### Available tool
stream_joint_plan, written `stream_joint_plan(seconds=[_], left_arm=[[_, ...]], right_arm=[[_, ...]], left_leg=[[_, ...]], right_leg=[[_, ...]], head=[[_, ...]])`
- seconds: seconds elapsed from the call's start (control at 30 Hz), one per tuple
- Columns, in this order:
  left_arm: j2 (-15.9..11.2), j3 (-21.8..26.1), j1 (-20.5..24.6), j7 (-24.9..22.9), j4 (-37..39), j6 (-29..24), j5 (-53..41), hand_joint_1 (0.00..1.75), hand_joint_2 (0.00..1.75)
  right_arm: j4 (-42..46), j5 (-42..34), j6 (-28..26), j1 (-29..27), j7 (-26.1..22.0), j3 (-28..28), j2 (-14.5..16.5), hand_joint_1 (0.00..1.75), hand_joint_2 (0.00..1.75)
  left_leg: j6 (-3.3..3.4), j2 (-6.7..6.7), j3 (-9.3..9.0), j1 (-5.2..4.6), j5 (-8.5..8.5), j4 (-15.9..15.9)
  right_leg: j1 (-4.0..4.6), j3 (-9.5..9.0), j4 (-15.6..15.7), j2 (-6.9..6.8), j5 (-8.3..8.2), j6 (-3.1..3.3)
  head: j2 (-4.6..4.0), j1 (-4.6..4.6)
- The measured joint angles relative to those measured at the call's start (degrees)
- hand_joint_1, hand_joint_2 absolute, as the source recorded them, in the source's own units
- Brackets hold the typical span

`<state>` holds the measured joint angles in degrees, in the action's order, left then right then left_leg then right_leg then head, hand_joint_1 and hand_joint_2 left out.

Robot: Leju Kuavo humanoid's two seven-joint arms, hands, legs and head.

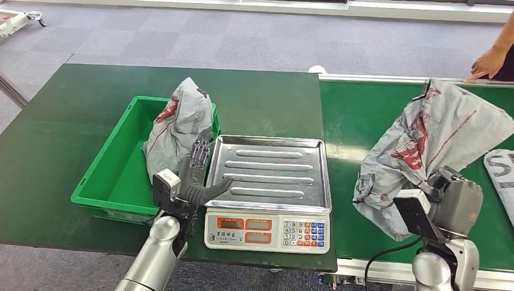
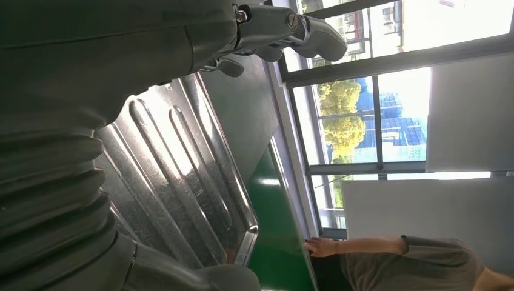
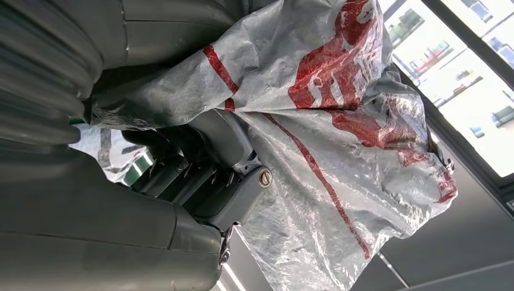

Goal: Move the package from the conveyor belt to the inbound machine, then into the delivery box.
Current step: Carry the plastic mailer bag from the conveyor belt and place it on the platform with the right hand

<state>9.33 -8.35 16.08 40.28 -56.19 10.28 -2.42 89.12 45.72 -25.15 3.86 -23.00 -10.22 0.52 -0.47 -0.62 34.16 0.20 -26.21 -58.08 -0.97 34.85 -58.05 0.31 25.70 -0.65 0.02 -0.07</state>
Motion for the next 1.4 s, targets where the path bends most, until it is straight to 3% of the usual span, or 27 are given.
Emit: stream_joint_plan(seconds=[0.2, 0.33, 0.4, 0.57, 0.7, 0.77, 0.97, 1.1, 1.4], left_arm=[[0.0, 0.0, -0.1, 0.0, 0.1, 0.6, 0.7, 0.00, 1.75], [0.4, 0.0, -0.3, 0.0, 0.1, 0.7, 0.9, 0.00, 1.75], [0.7, 0.0, -0.3, 0.0, 0.1, 0.7, 1.0, 0.00, 1.75], [1.5, -0.1, -0.3, 0.0, -0.7, 0.4, 0.9, 0.00, 1.75], [2.2, -1.3, 1.0, 0.0, -0.7, -0.7, 0.5, 0.00, 1.75], [2.8, -2.3, 1.9, 0.0, -0.4, -1.5, 0.4, 0.00, 1.75], [3.5, -4.0, 2.3, 0.0, -0.2, -2.6, 0.7, 0.00, 1.75], [3.5, -4.3, 2.2, 0.0, -0.2, -3.1, 0.9, 0.00, 1.75], [3.5, -4.3, 2.0, 0.0, 0.3, -4.2, 0.9, 0.00, 1.75]], right_arm=[[1.9, 5.5, -5.5, -0.8, -0.3, -0.4, 0.7, 1.75, 1.75], [6.3, 1.3, -6.8, -2.5, -3.1, -1.0, 1.4, 1.75, 1.75], [8.4, -3.3, -3.6, -2.8, -4.4, -1.3, 1.6, 1.75, 1.75], [8.7, -10.0, 11.1, 0.6, -5.9, 0.2, 1.6, 1.75, 1.75], [1.4, -14.7, 25.7, 10.5, -4.5, 6.0, 1.7, 1.75, 1.75], [-4.3, -15.7, 30.0, 15.9, -3.9, 10.5, 2.0, 1.75, 1.75], [-18.4, -18.0, 35.2, 24.3, -2.9, 21.5, 3.5, 1.75, 1.75], [-24.8, -19.8, 37.0, 26.7, -1.7, 25.6, 3.7, 1.75, 1.75], [-40.6, -19.2, 42.6, 32.8, 5.8, 34.0, 3.6, 1.75, 1.75]], left_leg=[[0.00, -0.02, 0.00, 0.00, 0.00, 0.0], [0.00, -0.02, 0.02, 0.00, -0.01, 0.0], [0.00, -0.02, 0.04, 0.00, -0.02, 0.0], [0.02, 0.03, 0.09, -0.01, -0.03, 0.0], [0.00, 0.22, 0.09, 0.00, 0.14, 0.0], [0.01, 0.24, 0.10, 0.01, 0.26, 0.0], [-0.01, 0.00, 0.17, 0.06, 0.35, 0.0], [-0.01, -0.05, 0.25, 0.07, 0.33, 0.0], [-0.01, -0.05, 0.26, 0.05, 0.32, 0.0]], right_leg=[[0.00, 0.00, 0.0, -0.01, 0.00, 0.00], [0.00, 0.00, 0.0, -0.02, 0.01, 0.00], [0.00, 0.00, 0.0, -0.02, 0.02, 0.00], [-0.01, 0.02, 0.0, 0.00, -0.02, 0.00], [0.00, 0.10, 0.0, 0.16, -0.24, 0.02], [0.01, 0.12, 0.0, 0.18, -0.31, 0.02], [0.09, 0.12, 0.0, 0.00, -0.30, 0.04], [0.08, 0.17, 0.0, -0.02, -0.29, 0.03], [0.06, 0.20, 0.0, -0.03, -0.29, 0.03]], head=[[0.00, 0.00], [0.00, -0.01], [0.00, -0.01], [0.00, 0.00], [0.00, 0.00], [0.00, -0.01], [0.00, -0.02], [0.00, 0.00], [0.00, -0.01]])
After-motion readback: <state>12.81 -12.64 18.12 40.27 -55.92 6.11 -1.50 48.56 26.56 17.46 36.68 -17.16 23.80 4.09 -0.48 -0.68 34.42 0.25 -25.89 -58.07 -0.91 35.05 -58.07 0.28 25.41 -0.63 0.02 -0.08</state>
